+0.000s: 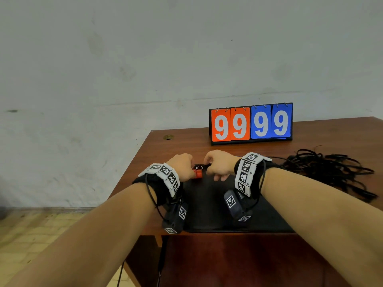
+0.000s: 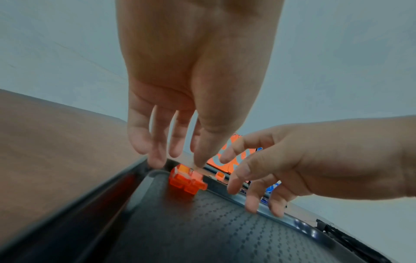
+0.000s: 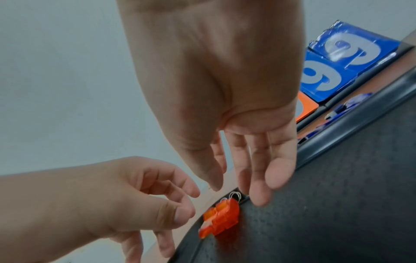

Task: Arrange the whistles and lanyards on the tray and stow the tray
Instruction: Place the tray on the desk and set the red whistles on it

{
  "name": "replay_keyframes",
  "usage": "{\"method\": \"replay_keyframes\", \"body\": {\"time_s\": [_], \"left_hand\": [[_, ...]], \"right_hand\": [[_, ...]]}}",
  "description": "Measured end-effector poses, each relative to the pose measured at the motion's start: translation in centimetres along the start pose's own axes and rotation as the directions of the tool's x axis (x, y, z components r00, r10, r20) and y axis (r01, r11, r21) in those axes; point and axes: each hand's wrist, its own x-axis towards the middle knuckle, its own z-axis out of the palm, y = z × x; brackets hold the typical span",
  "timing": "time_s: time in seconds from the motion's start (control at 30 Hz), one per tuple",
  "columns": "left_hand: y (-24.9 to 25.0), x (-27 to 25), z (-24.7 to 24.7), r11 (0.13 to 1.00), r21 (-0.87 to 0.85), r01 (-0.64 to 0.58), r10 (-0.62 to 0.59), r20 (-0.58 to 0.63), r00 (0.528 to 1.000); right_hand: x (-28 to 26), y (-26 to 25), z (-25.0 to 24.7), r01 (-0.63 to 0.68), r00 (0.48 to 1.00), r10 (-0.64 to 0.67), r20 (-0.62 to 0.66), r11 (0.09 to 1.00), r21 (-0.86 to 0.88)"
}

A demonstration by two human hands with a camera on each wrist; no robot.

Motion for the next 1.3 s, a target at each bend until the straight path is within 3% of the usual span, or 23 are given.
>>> {"method": "replay_keyframes", "body": {"time_s": [0.17,0.53,0.97,1.3], "left_hand": [[2.4,-1.1,-1.0,0.999,0.027,-0.029,0.031,-0.069,0.997],[9.3,-0.4,-0.8,0.994,0.016,-0.104,0.105,-0.077,0.992],[8.4,5.3,0.8,1.000,0.011,0.000,0.000,-0.005,1.000],[8.4,10.8,3.2,0.997,0.058,-0.051,0.049,0.033,0.998]], "right_hand": [[-3.5,1.1,-2.5,-0.001,0.997,0.003,-0.074,1.000,0.019],[-7.1,5.6,-7.1,-0.024,0.986,0.041,-0.162,0.994,0.106],[-2.4,7.7,-7.5,-0.001,0.991,0.015,-0.134,0.994,0.107],[1.2,8.9,-7.7,0.000,0.994,0.009,-0.111,0.997,0.079]]}}
